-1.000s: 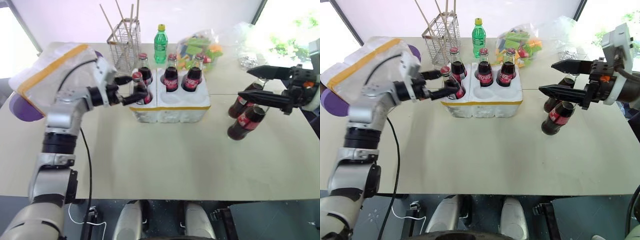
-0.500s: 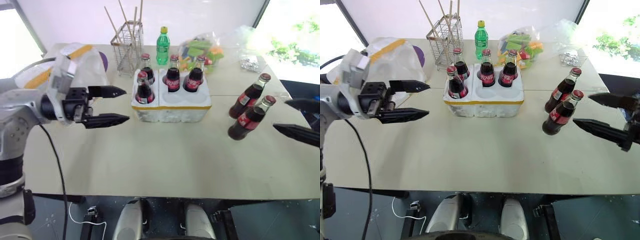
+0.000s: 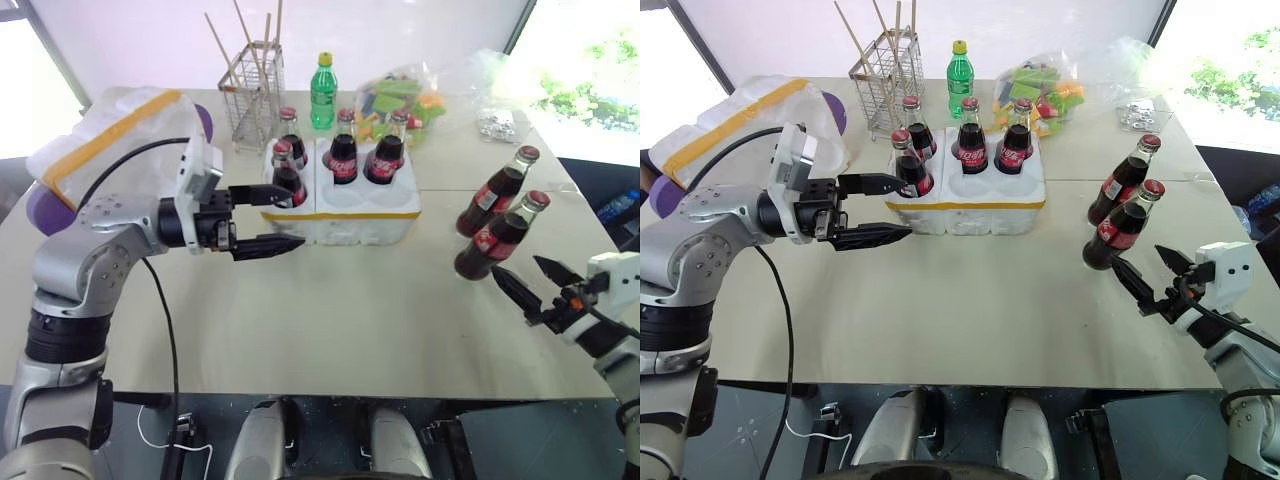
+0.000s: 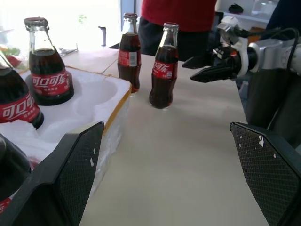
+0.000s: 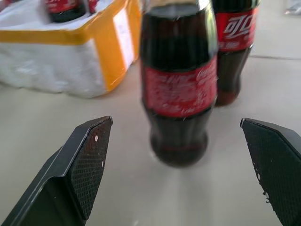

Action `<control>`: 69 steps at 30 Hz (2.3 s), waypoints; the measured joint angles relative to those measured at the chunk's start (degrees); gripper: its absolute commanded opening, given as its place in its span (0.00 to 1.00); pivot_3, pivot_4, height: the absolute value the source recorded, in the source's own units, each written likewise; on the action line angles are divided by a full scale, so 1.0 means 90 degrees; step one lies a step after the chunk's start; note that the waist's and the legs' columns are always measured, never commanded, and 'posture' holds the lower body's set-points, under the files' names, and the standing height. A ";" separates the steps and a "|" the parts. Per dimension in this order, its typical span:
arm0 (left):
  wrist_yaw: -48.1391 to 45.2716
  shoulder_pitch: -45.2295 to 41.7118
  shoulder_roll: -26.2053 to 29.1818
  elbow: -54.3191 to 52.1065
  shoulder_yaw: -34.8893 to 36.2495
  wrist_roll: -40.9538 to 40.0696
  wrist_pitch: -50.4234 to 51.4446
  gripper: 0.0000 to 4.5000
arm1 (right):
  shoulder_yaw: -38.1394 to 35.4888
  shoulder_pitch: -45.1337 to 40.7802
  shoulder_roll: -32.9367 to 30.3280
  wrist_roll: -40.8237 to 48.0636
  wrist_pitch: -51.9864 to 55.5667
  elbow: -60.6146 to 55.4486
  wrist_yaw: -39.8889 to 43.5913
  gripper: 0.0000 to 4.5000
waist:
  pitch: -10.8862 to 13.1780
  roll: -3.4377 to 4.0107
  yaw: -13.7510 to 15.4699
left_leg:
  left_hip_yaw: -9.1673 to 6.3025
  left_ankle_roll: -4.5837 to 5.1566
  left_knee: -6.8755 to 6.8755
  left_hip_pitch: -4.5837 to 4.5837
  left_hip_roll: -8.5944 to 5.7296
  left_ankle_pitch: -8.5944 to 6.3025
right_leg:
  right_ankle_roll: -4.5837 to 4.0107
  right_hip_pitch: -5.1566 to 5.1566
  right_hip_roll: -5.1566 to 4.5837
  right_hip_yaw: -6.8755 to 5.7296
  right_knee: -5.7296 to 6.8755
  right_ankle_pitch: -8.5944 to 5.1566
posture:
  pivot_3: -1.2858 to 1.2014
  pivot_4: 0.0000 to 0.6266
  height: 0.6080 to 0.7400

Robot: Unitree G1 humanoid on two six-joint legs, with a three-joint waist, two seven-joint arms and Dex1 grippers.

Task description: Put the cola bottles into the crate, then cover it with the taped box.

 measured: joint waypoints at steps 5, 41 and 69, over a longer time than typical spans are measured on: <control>0.0131 0.0005 -0.0002 -0.0145 0.0016 -0.0178 0.0118 0.99 | 0.0355 -0.0457 0.0028 -0.0084 -0.0370 0.0670 -0.0182 1.00 | 0.0001 0.0001 -0.0020 | 0.0001 0.0000 0.0000 0.0001 0.0000 0.0000 | 0.0000 -0.0001 0.0001 0.0000 0.0001 0.0000 | 0.52 0.24 0.97; 0.0804 0.0253 -0.0090 -0.0303 0.0166 -0.0208 0.0035 1.00 | 0.3212 -0.5857 0.0920 0.0031 -0.0584 0.3460 -0.0217 0.62 | 0.0026 0.0049 -0.0156 | 0.0012 -0.0030 -0.0010 -0.0013 0.0003 0.0019 | -0.0001 -0.0030 0.0021 0.0016 0.0021 0.0004 | 0.52 0.24 0.97; 0.1137 0.0265 -0.0157 -0.0367 0.0187 -0.0166 -0.0073 1.00 | 0.3712 -0.5646 0.1072 -0.1463 -0.0654 0.3585 -0.0205 1.00 | 0.0015 0.0030 -0.0053 | 0.0017 -0.0071 -0.0013 -0.0016 0.0036 0.0042 | -0.0018 -0.0029 0.0031 0.0011 0.0007 0.0015 | 0.52 0.24 0.97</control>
